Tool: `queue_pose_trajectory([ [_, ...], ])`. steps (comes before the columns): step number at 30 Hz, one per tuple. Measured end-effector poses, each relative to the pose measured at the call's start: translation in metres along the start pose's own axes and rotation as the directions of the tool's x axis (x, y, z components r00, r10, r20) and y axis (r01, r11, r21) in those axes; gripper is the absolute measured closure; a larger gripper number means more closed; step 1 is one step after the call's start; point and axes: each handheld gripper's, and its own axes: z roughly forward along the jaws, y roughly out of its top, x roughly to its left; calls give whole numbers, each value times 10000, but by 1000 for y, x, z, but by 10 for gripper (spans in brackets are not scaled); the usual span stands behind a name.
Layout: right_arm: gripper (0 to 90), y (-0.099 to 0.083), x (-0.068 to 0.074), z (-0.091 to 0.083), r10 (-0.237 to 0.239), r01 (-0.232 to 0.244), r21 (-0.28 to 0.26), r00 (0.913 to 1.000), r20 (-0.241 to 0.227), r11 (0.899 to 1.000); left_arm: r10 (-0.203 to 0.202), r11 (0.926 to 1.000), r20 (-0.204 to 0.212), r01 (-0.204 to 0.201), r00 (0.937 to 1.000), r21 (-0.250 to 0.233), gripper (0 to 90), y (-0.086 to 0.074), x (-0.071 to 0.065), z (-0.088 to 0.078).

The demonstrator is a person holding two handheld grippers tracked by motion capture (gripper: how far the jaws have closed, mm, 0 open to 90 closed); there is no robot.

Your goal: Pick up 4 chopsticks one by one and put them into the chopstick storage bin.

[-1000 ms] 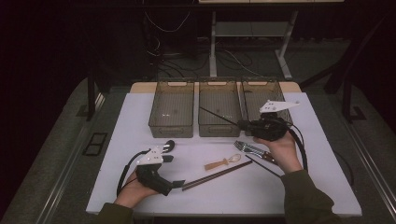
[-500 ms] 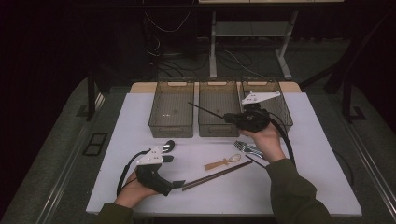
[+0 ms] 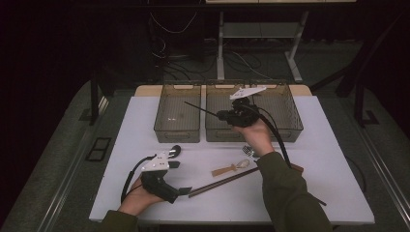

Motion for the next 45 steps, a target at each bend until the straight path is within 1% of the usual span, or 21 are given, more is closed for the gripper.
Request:
queue_pose_trajectory([
  [3,858,5,0,8,-7,7,-40,10000,11,10000,36,10000,8,-36,10000,29,0,0,0,0],
  [7,858,11,2,20,105,-105,-36,9999,26,9999,43,10000,7,-43,10000,43,0,0,0,0],
  [11,858,16,3,33,132,-132,10,9998,156,9999,54,10000,-18,-55,10000,-26,0,0,1,0],
  [15,858,20,4,47,203,-204,36,9995,257,9998,88,10000,-9,-88,10000,42,0,0,1,0],
  [17,858,23,5,54,173,-178,123,9993,330,9998,51,10000,13,-51,10000,-50,0,0,0,0],
  [20,858,28,5,64,180,-188,184,9990,416,9997,127,9999,0,-127,9999,15,0,0,1,0],
  [24,858,34,6,78,216,-235,297,9978,629,9993,34,10000,-1,-34,10000,-88,0,0,0,1],
  [27,858,39,7,89,196,-222,370,9975,685,9991,112,9999,-17,-112,9999,-37,0,1,1,1],
  [29,858,41,8,96,223,-256,434,9969,750,9987,42,10000,-20,-42,10000,-11,0,0,0,1],
  [34,858,48,10,112,365,-408,505,9959,828,9979,78,10000,-6,-78,10000,-39,0,1,1,1],
  [36,857,50,12,119,390,-449,628,9950,921,9970,118,9999,-10,-118,9999,-28,0,1,1,1],
  [39,857,54,15,128,339,-423,762,9936,1081,9962,147,9999,6,-147,9999,-30,0,1,1,1],
  [42,857,55,15,135,428,-526,836,9924,1158,9951,172,9998,15,-172,9999,-37,0,1,1,1],
  [45,856,54,15,141,487,-594,906,9921,1157,9941,111,9999,29,-111,9999,-40,0,1,1,1],
])
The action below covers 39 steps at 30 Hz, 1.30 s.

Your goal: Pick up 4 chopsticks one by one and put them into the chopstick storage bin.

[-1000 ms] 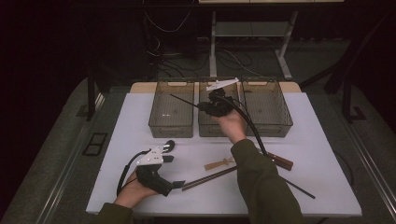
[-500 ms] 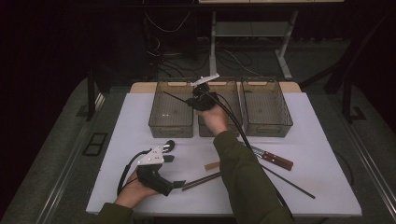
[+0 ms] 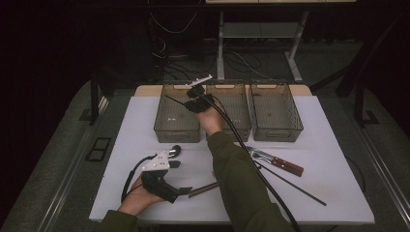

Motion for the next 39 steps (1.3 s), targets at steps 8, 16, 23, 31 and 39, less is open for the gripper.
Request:
queue_pose_trajectory([
  [8,617,-1,2,6,25,-24,-23,9999,129,10000,6,10000,7,-6,10000,11,0,0,0,0],
  [16,422,-1,-7,-13,129,-129,-131,9999,3,9998,14,10000,-26,-14,10000,45,0,0,1,1],
  [23,338,-8,-17,-38,-20,14,-158,9993,-368,9999,-55,10000,-11,55,10000,-9,0,0,1,0],
  [31,273,-21,-27,-68,-258,241,-302,9980,-577,9993,7,10000,-90,-7,10000,46,0,0,1,0],
  [39,237,-45,-35,-98,-387,354,-481,9968,-698,9982,-100,9999,-129,101,9999,81,0,-2,0,0],
])
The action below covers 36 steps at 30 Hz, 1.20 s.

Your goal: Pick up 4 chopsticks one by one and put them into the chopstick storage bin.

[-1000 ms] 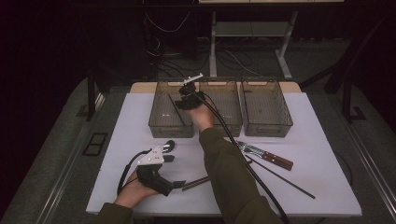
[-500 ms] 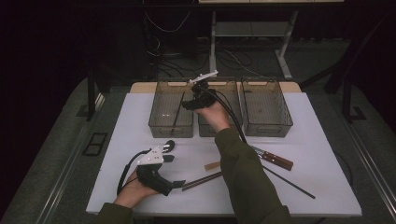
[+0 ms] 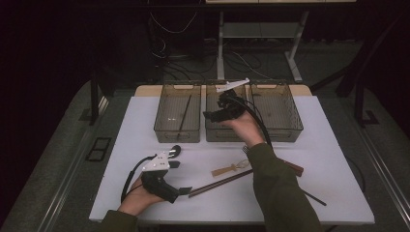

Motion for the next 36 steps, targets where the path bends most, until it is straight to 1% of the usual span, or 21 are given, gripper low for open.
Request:
queue_pose_trajectory([
  [1,233,-3,-1,-4,-40,40,8,10000,-3,10000,38,10000,-17,-37,10000,68,0,0,1,-1],
  [4,201,-12,-2,-14,-99,99,78,9999,-30,9999,6,10000,-9,-6,10000,61,0,0,1,-1],
  [6,193,-18,-3,-19,-206,207,169,9998,-55,9996,110,9999,-31,-109,9999,115,0,0,1,0],
  [7,190,-20,-3,-22,-267,268,178,9996,-77,9995,45,9999,-12,-45,10000,98,0,0,1,0],
  [9,185,-26,-3,-28,-249,251,175,9996,-121,9995,24,9999,-4,-24,10000,102,0,0,1,0],
  [13,169,-37,-4,-40,-371,373,132,9991,-190,9992,-3,10000,-58,3,10000,33,0,-1,1,0],
  [16,156,-46,-5,-49,-664,668,182,9976,-205,9976,-14,10000,-70,14,10000,8,0,-1,1,0],
  [20,156,-58,-7,-61,-835,838,142,9963,-216,9964,-34,10000,-102,34,9999,5,0,-1,2,-1],
  [23,157,-66,-10,-71,-801,802,26,9965,-233,9968,-19,10000,-100,19,9999,-7,0,-1,2,-1],
  [25,157,-72,-12,-78,-889,888,-176,9960,-78,9959,-21,10000,-107,20,9999,-41,0,-2,2,-1],
  [28,157,-83,-16,-87,-886,879,-343,9958,-220,9955,45,10000,-108,-46,9999,-55,0,-2,3,-1],
  [32,157,-98,-21,-97,-772,757,-451,9965,-326,9961,171,9998,-131,-170,9998,130,0,-2,3,-1],
  [36,157,-111,-24,-105,-656,636,-555,9972,-349,9964,109,9999,-196,-108,9997,53,0,-3,2,-1],
])
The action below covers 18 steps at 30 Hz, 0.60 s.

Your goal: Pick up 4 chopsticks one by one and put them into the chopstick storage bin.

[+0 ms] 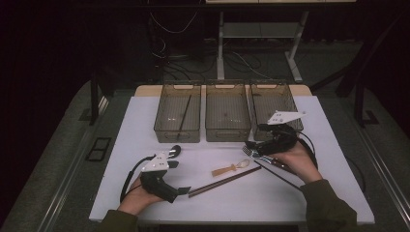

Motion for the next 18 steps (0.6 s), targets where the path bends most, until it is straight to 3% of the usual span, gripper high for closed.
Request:
queue_pose_trajectory([
  [7,161,-27,-1,-12,76,-74,127,9999,-121,9999,-20,10000,-11,20,10000,20,0,0,0,0],
  [18,161,-55,1,-34,254,-250,105,9989,-390,9996,-53,10000,-3,53,10000,12,0,0,-1,-1],
])
